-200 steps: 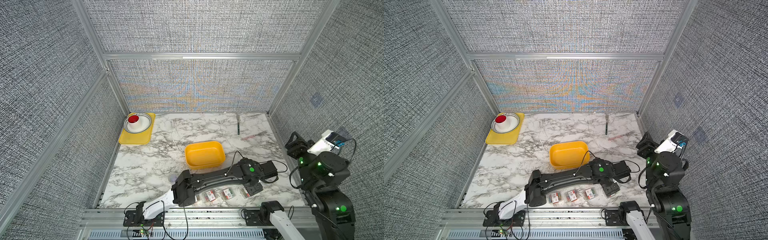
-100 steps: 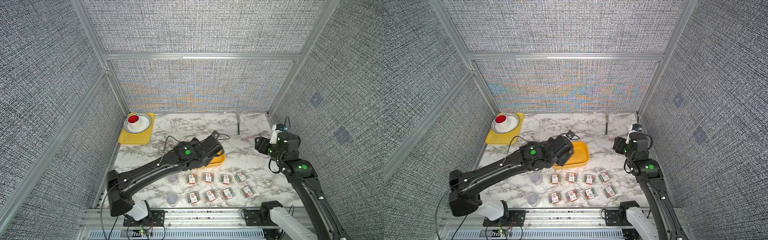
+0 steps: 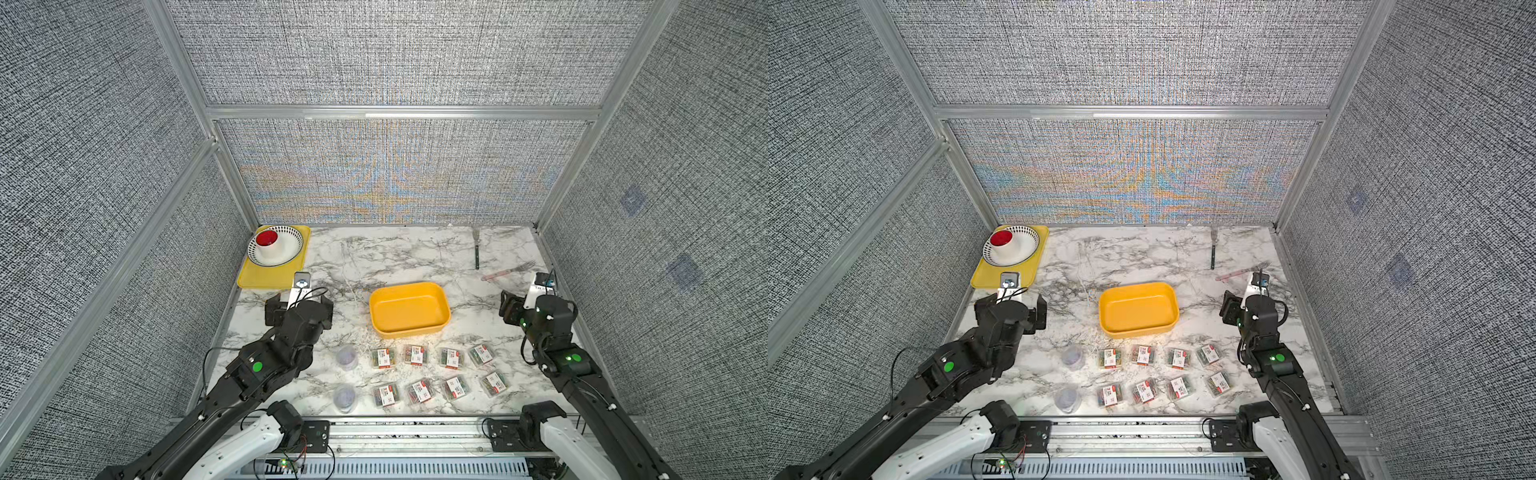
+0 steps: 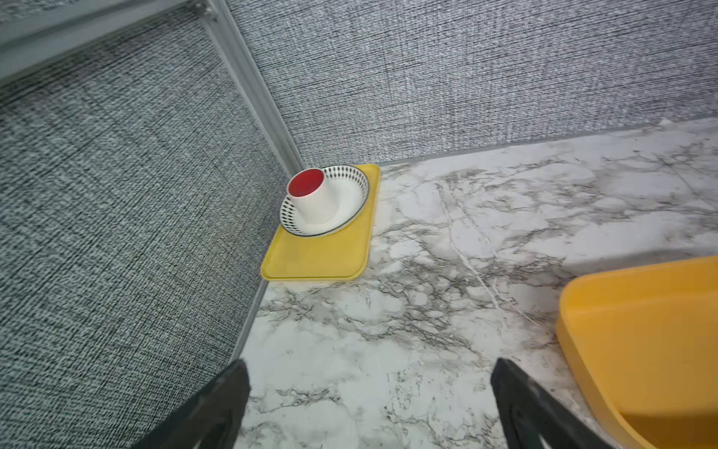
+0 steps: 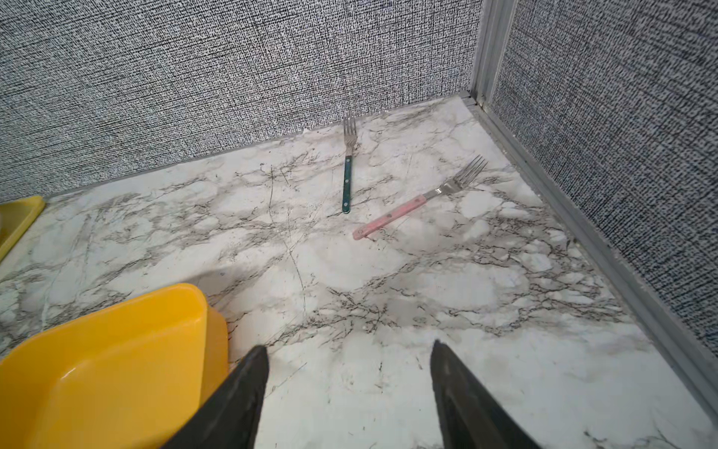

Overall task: Take the paper clips out of the storage box
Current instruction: Reset both arms

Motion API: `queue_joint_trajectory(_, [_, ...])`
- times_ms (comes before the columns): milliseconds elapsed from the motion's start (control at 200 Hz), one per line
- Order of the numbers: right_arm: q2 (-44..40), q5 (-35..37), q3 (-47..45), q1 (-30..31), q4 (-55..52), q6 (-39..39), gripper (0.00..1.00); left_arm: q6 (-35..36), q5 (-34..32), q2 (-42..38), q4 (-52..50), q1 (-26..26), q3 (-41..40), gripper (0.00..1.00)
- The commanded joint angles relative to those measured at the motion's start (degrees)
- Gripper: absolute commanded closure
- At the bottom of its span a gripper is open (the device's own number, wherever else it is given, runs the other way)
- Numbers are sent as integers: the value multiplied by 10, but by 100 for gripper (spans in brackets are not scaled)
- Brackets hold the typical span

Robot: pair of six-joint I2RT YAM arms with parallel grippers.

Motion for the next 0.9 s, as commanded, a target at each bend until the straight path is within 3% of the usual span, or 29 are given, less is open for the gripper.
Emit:
queue_joint_trajectory(0, [14,28,-23,0,104,-46,29,32,-63,-29,116,23,-58,0])
queue_joint_trajectory(135, [42,40,-64,0,191,-76,26,34,-109,-64,199,58,-150,0])
queue_joint_trajectory(365, [95,43,-149,1,381,-107,25,-1,-94,-73,302,120,-247,0])
queue_joint_trajectory(561, [228,74,-196,0,581,-154,24,20,-72,-12,376,163,-269,0])
queue_joint_trajectory(676, [315,85,-196,-1,670,-160,24,61,-51,23,471,182,-296,0])
queue_joint_trajectory(831, [362,56,-181,-6,718,-187,24,67,4,77,554,221,-333,0])
queue_joint_trajectory(896, [392,42,-202,-15,790,-193,24,65,22,116,594,240,-339,0])
